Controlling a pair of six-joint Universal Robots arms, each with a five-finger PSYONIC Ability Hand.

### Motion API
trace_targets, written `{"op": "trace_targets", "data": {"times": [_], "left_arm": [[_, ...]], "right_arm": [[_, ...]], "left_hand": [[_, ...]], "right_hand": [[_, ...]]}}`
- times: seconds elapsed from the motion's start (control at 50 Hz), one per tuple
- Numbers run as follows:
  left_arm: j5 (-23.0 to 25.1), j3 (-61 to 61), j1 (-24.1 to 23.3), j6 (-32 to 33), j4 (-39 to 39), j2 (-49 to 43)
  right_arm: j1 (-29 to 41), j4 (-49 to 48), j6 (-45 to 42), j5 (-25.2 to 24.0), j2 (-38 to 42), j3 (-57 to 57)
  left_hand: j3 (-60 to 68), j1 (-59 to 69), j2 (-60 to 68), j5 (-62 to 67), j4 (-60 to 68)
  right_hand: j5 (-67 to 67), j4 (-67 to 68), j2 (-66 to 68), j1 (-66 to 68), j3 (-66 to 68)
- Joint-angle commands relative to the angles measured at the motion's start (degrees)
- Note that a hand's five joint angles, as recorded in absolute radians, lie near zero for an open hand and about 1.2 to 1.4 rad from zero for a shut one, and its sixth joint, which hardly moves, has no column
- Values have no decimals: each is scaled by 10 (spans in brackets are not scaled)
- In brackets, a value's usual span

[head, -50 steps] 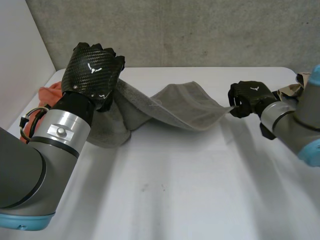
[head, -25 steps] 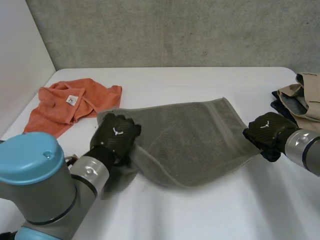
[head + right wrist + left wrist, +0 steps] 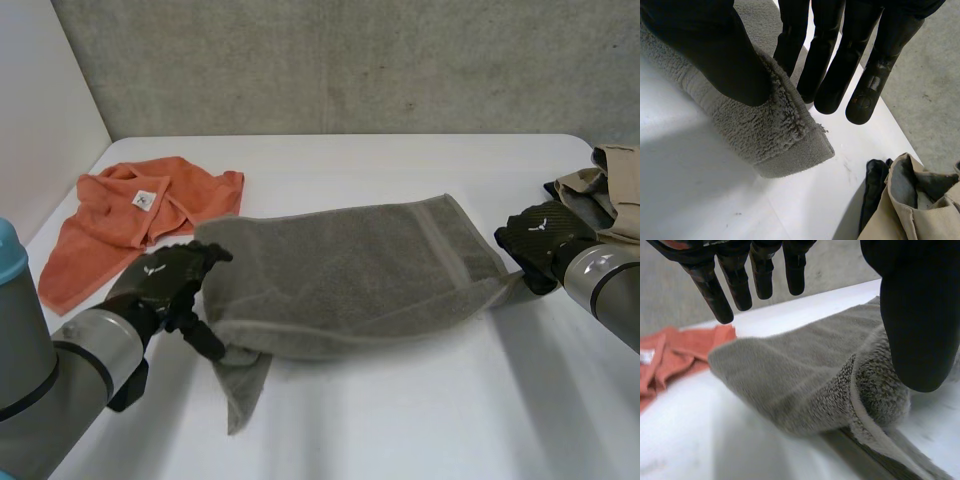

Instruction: Fold the laundry.

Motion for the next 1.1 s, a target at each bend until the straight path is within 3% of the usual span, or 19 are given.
{"op": "trace_targets", "data": {"times": [0.02,0.3,0.66,1.1], "left_arm": [[-1,-17,5,-26,-19,2],[8,-17,1,-32,-15,-52],[6,-65,-29,-22,-19,-14],[3,-78,-41,18,19,-55]], "right_arm": [[4,0,0,0,0,-1],[-1,0,1,0,0,5],[-2,-4,15,1,1,-8],[1,-5,17,0,1,-2]], "left_hand": [[111,107,114,114,115],[254,250,257,257,258],[231,227,233,234,234],[232,229,235,236,236]], "right_hand": [[133,119,125,231,121],[133,119,125,231,121],[133,119,125,231,121],[133,119,125,231,121]]}}
